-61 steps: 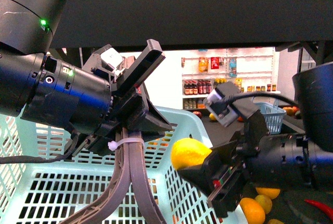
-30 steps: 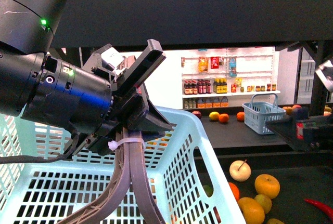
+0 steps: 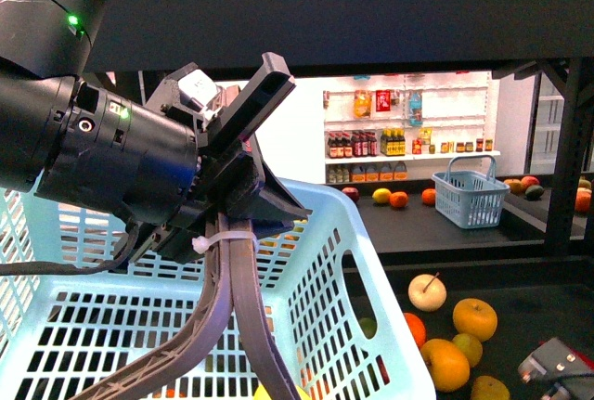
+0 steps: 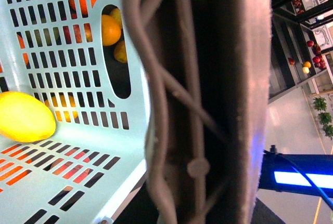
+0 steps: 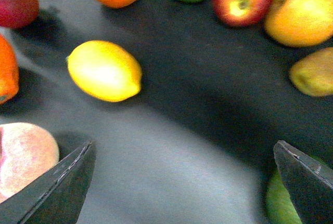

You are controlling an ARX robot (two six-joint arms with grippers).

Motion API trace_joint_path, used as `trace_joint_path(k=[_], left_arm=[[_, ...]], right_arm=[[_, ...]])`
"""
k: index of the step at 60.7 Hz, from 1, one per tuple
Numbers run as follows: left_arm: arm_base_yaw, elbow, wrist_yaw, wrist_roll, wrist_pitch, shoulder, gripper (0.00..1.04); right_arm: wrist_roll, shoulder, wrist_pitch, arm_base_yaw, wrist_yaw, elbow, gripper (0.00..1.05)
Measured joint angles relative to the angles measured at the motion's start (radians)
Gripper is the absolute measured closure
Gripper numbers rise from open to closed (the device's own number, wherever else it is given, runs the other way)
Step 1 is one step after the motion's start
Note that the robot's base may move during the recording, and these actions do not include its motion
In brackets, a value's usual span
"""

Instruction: Pick lemon from shelf

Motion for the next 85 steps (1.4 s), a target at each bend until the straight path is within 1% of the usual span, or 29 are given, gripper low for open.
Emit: trace_joint_path(k=[16,32,39,57,79,80,85], left_arm=[[0.000,0.000,0.000,0.000,0.000,0.000,0.92],[0.000,0.000,-0.001,0.000,0.000,0.000,0.92],[0.000,0.000,0.000,-0.001,0.000,0.000,0.92],[0.000,0.000,0.000,-0.001,0.000,0.000,0.92],[0.000,0.000,0.000,-0.001,0.000,0.000,0.92],[0.000,0.000,0.000,-0.001,0.000,0.000,0.92],[0.000,0.000,0.000,-0.001,0.000,0.000,0.92]], right_arm=[[-0.025,0.135,-0.004,0.118,0.036,0.135,0.02],[-0.020,0.251,-0.012,0.180,0.061,0.264,0.02],[-0.018,0.315,-0.037,0.206,0.064,0.351,0.02],[-0.019,0.408,-0.102,0.229,0.085,0.506,0.02],[-0.014,0.472,-0.149,0.246,0.097,0.603,0.02],[-0.012,0.474,-0.154,0.248,0.100,0.608,0.04],[-0.012,0.482,-0.173,0.251,0.101,0.618,0.20]])
